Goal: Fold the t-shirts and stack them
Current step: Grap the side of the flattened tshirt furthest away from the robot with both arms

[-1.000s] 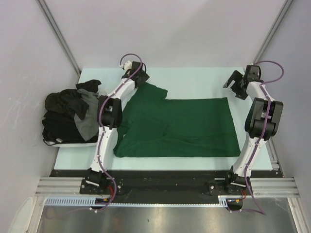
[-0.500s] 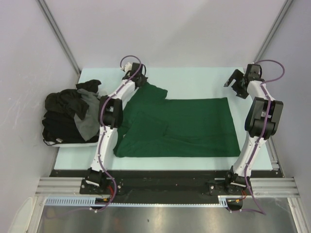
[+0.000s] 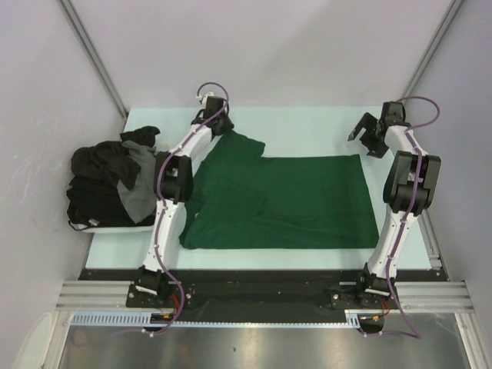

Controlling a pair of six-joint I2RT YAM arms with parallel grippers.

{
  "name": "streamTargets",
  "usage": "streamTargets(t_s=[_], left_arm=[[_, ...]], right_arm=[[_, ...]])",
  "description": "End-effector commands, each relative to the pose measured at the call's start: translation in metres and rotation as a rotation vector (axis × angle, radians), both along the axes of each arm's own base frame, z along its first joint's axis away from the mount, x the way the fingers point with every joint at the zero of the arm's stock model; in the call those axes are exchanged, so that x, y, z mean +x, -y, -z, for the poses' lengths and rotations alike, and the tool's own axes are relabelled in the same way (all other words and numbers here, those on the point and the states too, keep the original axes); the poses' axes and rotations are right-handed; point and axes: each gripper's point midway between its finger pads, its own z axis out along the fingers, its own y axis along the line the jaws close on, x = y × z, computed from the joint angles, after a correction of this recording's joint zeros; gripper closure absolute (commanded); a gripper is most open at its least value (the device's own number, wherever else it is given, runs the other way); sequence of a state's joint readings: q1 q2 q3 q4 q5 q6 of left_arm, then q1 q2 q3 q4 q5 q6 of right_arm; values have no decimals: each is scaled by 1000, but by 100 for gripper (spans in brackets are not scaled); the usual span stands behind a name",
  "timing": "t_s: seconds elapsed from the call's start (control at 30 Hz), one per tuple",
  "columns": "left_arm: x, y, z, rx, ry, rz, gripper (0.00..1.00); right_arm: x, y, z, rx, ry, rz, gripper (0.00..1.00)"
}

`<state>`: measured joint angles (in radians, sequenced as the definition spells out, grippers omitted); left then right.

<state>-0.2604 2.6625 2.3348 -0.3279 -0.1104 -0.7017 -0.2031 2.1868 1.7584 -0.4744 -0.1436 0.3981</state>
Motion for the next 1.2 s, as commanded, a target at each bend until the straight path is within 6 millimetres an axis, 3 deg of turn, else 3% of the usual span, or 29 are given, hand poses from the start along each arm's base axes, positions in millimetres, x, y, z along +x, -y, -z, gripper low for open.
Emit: streamTargets(t_s=[0.0,0.03,0.1,0.27,0.63,0.83,1.1,1.17], left_arm=[[-6,5,-70,116,94,216,55],[-10,4,-76,150,98,238,49],[-20,4,-67,205,66,258,37],[-17,-11,-61,370,36,261,29],[-31,-7,-19,447,-66,332,25],[-33,-7,-13,423,-88,329,25],[-38,-7,-5,384,-124,340,41],[-39,-12,-11,402,-126,305,36]], right_arm=[[9,4,-17,-23,29,-2,0],[8,2,-16,-20,27,-6,0],[8,1,-14,-16,21,-7,0],[8,-1,-15,-17,21,-13,0],[6,2,-14,-27,8,-13,0],[7,-3,-13,-20,9,-20,0],[6,-5,-11,-15,0,-24,0],[4,-7,-13,-11,-2,-31,1]])
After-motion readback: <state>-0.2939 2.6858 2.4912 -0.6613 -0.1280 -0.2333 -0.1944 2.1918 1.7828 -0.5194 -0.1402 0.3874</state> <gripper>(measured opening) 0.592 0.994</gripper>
